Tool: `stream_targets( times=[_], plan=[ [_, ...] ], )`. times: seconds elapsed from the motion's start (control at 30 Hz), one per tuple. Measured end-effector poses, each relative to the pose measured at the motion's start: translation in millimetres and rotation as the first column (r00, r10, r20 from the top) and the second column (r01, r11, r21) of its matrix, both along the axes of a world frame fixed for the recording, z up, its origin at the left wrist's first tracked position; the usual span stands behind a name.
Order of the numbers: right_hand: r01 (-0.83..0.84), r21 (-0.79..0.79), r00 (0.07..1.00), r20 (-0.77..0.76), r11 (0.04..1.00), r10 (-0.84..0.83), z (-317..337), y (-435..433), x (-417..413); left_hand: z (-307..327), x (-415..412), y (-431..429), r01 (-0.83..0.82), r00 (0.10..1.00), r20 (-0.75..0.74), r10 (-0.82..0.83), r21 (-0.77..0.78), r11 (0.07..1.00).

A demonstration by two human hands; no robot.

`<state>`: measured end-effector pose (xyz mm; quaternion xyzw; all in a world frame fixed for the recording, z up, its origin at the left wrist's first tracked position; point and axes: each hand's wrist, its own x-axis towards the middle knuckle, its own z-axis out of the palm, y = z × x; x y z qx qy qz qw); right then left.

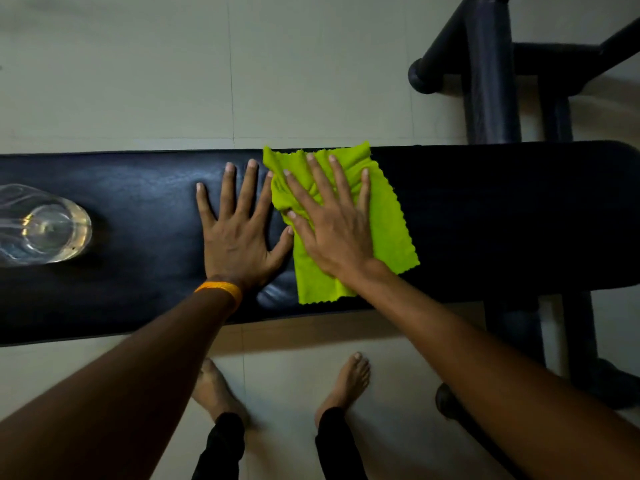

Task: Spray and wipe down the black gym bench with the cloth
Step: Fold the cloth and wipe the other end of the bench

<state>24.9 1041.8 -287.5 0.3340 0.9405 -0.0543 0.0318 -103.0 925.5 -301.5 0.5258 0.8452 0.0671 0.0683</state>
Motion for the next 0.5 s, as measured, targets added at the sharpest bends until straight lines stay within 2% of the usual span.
stream_targets(
  times=[0.07,0.1,0.17,0.23,0.27,0.3,0.33,0.4,0.47,0.5],
  plan=[
    [-0.139,-0.003,0.990,-0.008,0.990,0.139,0.6,29.6,12.3,0.0,-1.6,1.2,0.001,1.000,-0.004,-0.001,0.002,1.000],
    [-0.133,0.002,0.991,-0.014,0.991,0.133,-1.3,49.0,22.4,0.0,-2.0,1.8,0.001,1.000,-0.004,-0.001,-0.004,1.000],
    [0.086,0.003,0.995,-0.053,0.996,-0.086,-5.4,79.9,51.2,0.3,-0.6,1.9,0.001,1.000,0.004,-0.001,-0.014,1.000],
    [0.390,0.004,0.915,-0.115,0.921,-0.387,-6.7,69.9,71.9,0.0,-0.3,0.5,0.002,1.000,0.003,-0.002,-0.017,1.000],
    [0.495,0.023,0.864,-0.123,0.869,-0.489,-6.9,48.8,72.5,-0.3,-0.4,0.2,0.003,1.000,0.004,-0.003,-0.018,1.000],
    [0.529,0.029,0.845,-0.110,0.848,-0.523,-6.6,21.6,70.2,-0.6,-0.8,-0.6,0.004,1.000,0.004,-0.004,-0.017,1.000],
    [0.486,0.026,0.872,-0.091,0.874,-0.482,-4.9,-7.0,67.5,-0.5,-0.9,-1.3,0.005,1.000,0.004,-0.005,-0.015,1.000],
    [0.242,-0.007,0.970,-0.032,0.970,-0.242,-0.5,-41.3,71.3,0.1,-0.6,-1.1,0.020,1.000,0.008,-0.020,-0.013,1.000],
    [-0.006,-0.028,1.000,0.000,1.000,0.006,2.4,-21.2,83.5,0.9,0.2,-0.9,0.030,0.999,0.013,-0.030,-0.011,0.999],
    [-0.034,-0.010,0.999,-0.001,0.999,0.034,0.8,0.6,89.1,1.0,-0.1,-0.5,0.030,0.999,0.013,-0.030,-0.012,0.999]
  ],
)
